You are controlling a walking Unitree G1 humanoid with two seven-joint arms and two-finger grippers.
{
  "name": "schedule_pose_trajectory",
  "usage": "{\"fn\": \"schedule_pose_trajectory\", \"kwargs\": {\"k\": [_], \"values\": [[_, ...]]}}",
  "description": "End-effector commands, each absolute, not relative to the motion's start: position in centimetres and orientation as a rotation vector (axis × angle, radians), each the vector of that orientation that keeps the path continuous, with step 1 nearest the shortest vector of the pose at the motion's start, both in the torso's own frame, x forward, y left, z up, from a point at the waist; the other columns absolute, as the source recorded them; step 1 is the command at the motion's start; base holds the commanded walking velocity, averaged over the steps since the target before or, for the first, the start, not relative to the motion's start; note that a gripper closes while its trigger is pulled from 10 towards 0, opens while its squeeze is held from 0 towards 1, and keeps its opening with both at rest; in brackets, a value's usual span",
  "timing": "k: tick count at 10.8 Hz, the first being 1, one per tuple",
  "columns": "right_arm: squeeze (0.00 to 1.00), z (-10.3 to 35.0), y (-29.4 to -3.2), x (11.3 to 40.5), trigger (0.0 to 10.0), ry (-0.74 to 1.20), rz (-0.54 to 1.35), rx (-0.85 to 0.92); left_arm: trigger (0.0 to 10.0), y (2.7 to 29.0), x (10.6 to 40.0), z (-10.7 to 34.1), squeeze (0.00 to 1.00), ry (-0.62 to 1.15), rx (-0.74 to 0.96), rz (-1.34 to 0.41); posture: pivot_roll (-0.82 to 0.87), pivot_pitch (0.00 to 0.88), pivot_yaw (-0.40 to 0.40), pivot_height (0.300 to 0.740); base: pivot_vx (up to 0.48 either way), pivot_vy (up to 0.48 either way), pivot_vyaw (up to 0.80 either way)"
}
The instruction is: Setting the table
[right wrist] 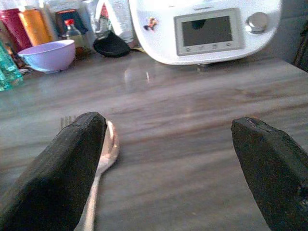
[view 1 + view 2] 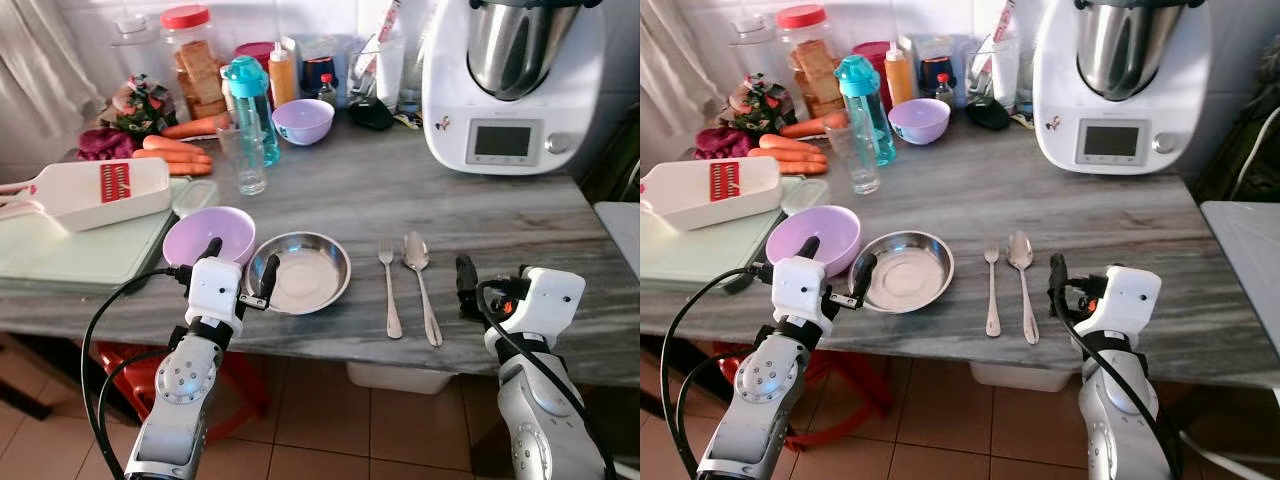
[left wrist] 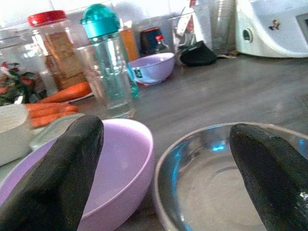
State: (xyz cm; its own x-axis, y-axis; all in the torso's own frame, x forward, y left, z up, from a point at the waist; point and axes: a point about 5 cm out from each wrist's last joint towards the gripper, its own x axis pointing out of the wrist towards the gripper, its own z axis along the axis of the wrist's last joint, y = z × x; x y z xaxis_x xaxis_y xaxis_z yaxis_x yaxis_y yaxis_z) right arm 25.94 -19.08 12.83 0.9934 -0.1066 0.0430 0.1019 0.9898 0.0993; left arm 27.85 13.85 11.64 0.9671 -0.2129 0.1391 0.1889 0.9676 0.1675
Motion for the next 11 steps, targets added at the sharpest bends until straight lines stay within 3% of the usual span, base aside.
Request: {"fn": "schedule_pose_trajectory", "kwargs": {"k": [1, 3, 11], "values": [[0.0, 13.0, -18.8, 26.1, 10.0, -0.056, -0.097, 0.099, 10.0, 14.1, 27.8, 11.6, 0.0, -0.15, 0.166, -0.193, 0.02, 0.017, 0.088, 0.74, 0.0, 0.0, 0.0], [0.0, 12.9, -18.9, 26.1, 10.0, -0.048, -0.098, 0.093, 10.0, 14.0, 27.8, 11.3, 0.0, -0.133, 0.172, -0.19, 0.02, 0.019, 0.086, 0.74, 0.0, 0.0, 0.0], [0.0, 13.1, -20.0, 26.5, 10.0, -0.054, -0.138, 0.09, 10.0, 14.0, 27.9, 10.9, 0.0, -0.116, 0.175, -0.198, 0.02, 0.02, 0.082, 0.74, -0.293, 0.0, 0.0]]}}
